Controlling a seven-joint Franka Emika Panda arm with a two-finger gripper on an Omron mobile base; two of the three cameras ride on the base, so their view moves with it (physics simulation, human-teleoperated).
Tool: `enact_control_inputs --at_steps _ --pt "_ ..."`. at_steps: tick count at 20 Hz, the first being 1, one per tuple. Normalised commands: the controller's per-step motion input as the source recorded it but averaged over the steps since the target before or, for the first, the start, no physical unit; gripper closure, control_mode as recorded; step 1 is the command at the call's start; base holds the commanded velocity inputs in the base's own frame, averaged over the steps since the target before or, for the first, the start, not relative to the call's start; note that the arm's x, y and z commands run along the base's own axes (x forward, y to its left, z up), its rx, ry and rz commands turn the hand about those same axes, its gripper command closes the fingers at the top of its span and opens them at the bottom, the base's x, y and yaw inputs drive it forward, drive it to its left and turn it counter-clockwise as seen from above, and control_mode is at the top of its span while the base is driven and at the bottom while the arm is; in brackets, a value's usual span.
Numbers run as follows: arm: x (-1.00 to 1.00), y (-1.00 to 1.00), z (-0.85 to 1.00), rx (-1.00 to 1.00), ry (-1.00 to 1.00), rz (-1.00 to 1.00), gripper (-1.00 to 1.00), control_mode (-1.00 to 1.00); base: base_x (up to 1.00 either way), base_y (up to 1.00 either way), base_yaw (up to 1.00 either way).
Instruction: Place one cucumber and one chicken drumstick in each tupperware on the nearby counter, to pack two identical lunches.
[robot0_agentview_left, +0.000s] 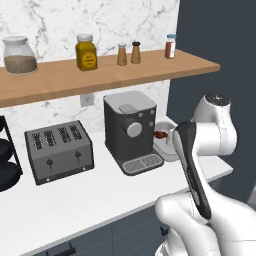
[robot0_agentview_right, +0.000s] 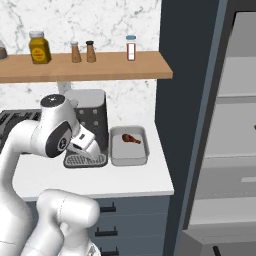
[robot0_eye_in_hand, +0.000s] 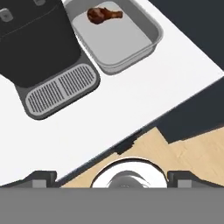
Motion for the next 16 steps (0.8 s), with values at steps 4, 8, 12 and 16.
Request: enact_control_inputs --at_steps 4,8,12,16 --pt "-0.07 0.09 -0.19 0.0 0.07 0.25 -1.0 -1.0 0.0 0.0 0.0" --pt "0.0 0.0 -0.23 -0.02 0.01 0.21 -1.0 -1.0 0.0 0.0 0.0" --pt "-0.12 0.0 -0.14 -0.14 -0.01 0.08 -1.0 -1.0 0.0 0.0 0.0" --pt "-0.13 0.0 -0.07 -0.14 -0.01 0.08 -1.0 -1.0 0.0 0.0 0.0"
